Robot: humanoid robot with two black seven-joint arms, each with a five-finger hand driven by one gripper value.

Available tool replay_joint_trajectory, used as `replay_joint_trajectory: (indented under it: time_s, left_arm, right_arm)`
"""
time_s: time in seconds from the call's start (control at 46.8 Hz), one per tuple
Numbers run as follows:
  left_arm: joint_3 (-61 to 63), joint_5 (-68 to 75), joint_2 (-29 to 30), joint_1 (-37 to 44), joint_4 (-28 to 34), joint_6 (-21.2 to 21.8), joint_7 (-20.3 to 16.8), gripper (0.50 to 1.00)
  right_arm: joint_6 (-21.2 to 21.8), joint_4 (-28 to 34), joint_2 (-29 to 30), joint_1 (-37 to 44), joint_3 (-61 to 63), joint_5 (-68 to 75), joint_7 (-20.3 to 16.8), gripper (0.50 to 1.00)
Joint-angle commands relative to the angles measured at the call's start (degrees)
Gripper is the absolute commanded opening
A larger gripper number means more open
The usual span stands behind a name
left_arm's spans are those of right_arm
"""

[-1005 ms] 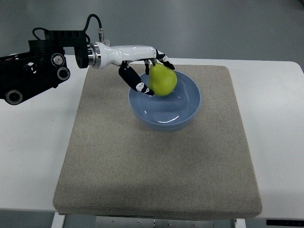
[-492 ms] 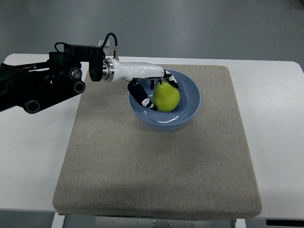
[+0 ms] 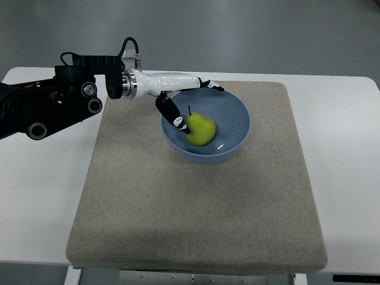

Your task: Place pear in bowl with left hand

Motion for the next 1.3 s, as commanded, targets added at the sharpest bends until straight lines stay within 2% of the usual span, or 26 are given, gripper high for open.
replay_joint_trajectory:
  time_s: [0.0, 0.214, 0.299, 0.492, 0.727, 0.834, 0.984, 1.283]
  left_arm:
    - [-1.55, -2.75, 0.15, 0.26, -0.03, 1.21, 0.09, 0.994]
    - [-3.58, -9.16, 4.01, 1.66, 0.23, 1.92, 0.09, 0.994]
    - [-5.42, -13.11, 5.33, 2.54, 2.43, 1.74, 0.18, 0.996]
    - [-6.57, -28.58, 6.39, 4.65, 7.09, 1.12, 0.8, 0.996]
    - [-6.65, -53.18, 11.66, 4.56, 7.27, 0.51, 2.2, 0.996]
    - [-6.57, -63.73, 13.94, 4.74, 7.27, -0.37, 3.34, 0.996]
    - [-6.57, -75.78, 14.12, 6.76, 7.79, -1.6, 5.36, 0.996]
    - [-6.57, -81.94, 12.36, 9.13, 11.57, -8.54, 6.77, 0.996]
  right_arm:
    - [0.0, 0.0, 0.0, 0.05, 0.0, 0.0, 0.0, 0.926]
    - [0.0, 0.0, 0.0, 0.05, 0.0, 0.0, 0.0, 0.926]
    - [0.0, 0.0, 0.0, 0.06, 0.0, 0.0, 0.0, 0.926]
    - [0.0, 0.0, 0.0, -0.03, 0.0, 0.0, 0.0, 0.926]
    - [0.0, 0.0, 0.0, 0.06, 0.0, 0.0, 0.0, 0.926]
    - [0.0, 0.0, 0.0, -0.03, 0.0, 0.0, 0.0, 0.926]
    - [0.0, 0.0, 0.0, 0.06, 0.0, 0.0, 0.0, 0.926]
    - [0.0, 0.0, 0.0, -0.03, 0.0, 0.0, 0.0, 0.926]
